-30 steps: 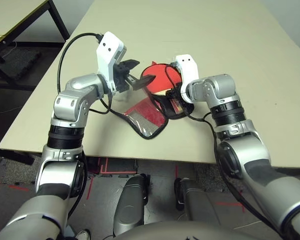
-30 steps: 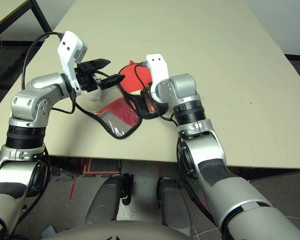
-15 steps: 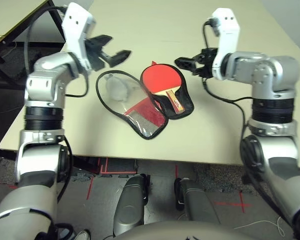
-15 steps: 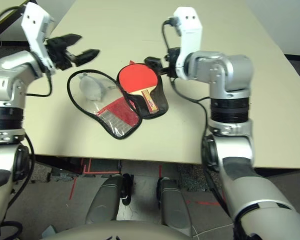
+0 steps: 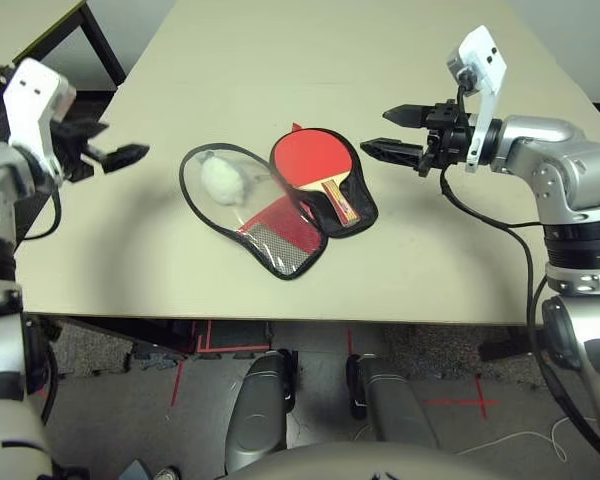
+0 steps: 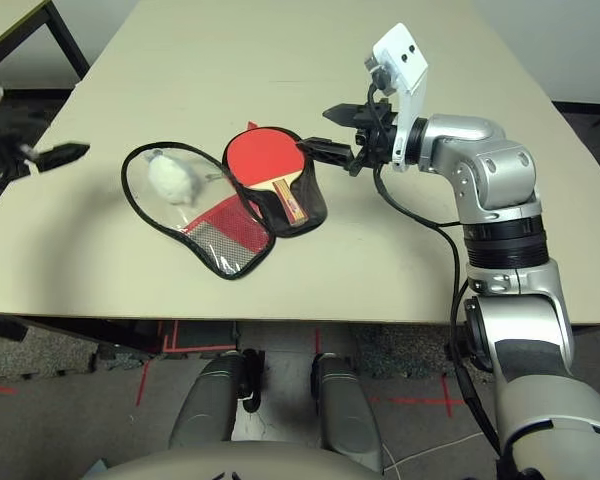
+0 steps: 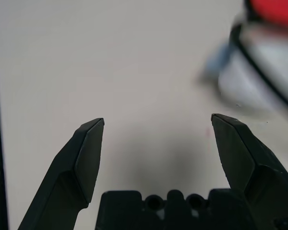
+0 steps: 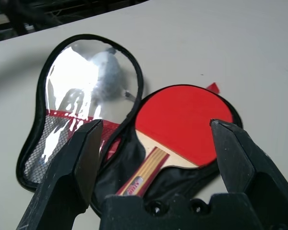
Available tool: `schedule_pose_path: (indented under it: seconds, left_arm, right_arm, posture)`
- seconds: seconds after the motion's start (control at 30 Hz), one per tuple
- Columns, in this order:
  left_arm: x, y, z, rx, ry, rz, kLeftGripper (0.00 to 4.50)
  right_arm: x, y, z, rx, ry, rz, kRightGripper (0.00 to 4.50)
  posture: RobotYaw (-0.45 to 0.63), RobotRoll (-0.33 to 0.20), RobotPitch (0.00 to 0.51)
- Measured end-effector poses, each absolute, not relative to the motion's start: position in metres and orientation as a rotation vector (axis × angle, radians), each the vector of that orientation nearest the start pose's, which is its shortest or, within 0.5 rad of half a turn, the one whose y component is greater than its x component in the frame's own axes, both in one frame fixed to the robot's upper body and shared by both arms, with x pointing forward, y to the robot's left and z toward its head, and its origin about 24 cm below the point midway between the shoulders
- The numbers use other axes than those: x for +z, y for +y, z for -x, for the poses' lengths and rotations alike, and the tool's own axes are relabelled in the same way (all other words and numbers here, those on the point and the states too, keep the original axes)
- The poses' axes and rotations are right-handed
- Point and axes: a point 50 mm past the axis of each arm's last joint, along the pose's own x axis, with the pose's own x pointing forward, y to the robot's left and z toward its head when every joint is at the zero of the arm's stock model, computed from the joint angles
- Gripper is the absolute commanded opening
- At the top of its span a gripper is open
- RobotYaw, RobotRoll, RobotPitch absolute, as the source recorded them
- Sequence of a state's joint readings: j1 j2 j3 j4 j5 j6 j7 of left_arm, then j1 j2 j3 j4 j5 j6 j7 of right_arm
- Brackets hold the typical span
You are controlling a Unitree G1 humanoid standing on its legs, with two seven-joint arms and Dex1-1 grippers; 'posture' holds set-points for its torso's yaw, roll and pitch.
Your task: Store the ping-pong paddle in its case and zip it.
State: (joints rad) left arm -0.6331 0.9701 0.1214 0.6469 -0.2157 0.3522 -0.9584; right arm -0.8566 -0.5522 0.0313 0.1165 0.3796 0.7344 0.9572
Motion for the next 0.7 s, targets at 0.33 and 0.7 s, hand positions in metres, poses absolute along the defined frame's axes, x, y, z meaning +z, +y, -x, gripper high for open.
schedule_pose_path:
  seconds: [0.33, 0.7]
  left_arm:
    - [0.120, 0.296, -0.291, -0.636, 0.534, -0.246, 4.50]
    - [0.176, 0.166, -0.328, -0.976, 0.262, -0.234, 4.50]
  right_arm:
    - [0.236, -0.153, -0.338, 1.038, 0.097, 0.205, 4.43]
    - [0.246, -0.169, -0.349, 0.918, 0.093, 0.205, 4.43]
  posture:
    - [0.16, 0.000, 0.162]
    - [0.14, 0.000, 0.162]
